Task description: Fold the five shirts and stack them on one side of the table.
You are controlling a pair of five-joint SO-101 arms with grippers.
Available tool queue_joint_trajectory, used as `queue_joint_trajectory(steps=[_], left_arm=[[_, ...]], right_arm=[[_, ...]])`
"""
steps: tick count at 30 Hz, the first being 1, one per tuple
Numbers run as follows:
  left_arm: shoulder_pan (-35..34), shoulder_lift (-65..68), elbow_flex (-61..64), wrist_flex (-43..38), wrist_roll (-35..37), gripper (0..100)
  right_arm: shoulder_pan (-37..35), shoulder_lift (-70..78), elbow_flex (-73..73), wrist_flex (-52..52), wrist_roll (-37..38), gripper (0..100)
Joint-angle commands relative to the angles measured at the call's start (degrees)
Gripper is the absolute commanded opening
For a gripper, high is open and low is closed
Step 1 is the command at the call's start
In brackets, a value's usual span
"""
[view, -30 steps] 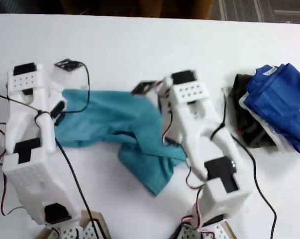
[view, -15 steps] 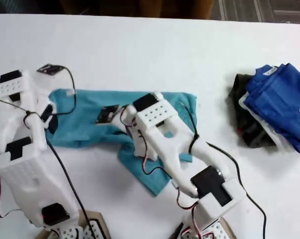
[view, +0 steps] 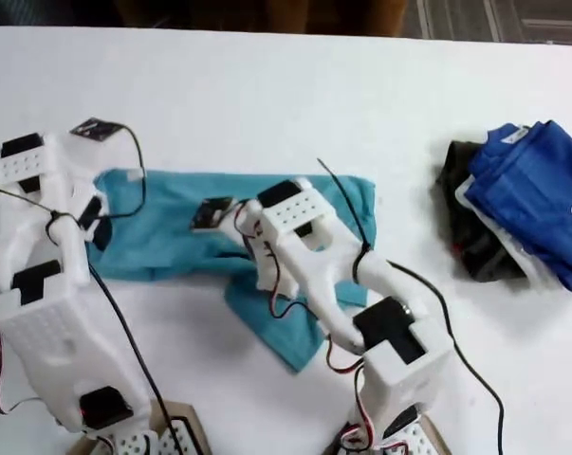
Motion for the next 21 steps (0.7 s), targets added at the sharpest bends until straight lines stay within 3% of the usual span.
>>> queue_joint_trajectory(steps=[1,7,13,21], left_arm=[[0.26,-0.35,-0.04,-0.35,0.53,14],[0.26,-0.35,-0.04,-0.35,0.53,14],[0.26,-0.35,-0.04,-0.44,0.53,14],[0.26,-0.35,-0.04,-0.44,0.53,14]], right_arm=[[0.57,-0.48,-2.46,-0.04,-0.35,19.4],[0.57,-0.48,-2.64,-0.04,-0.35,1.9],[0.66,-0.57,-4.57,1.10,-0.35,1.6],[0.40,-0.57,-17.93,14.99,-0.26,2.0]])
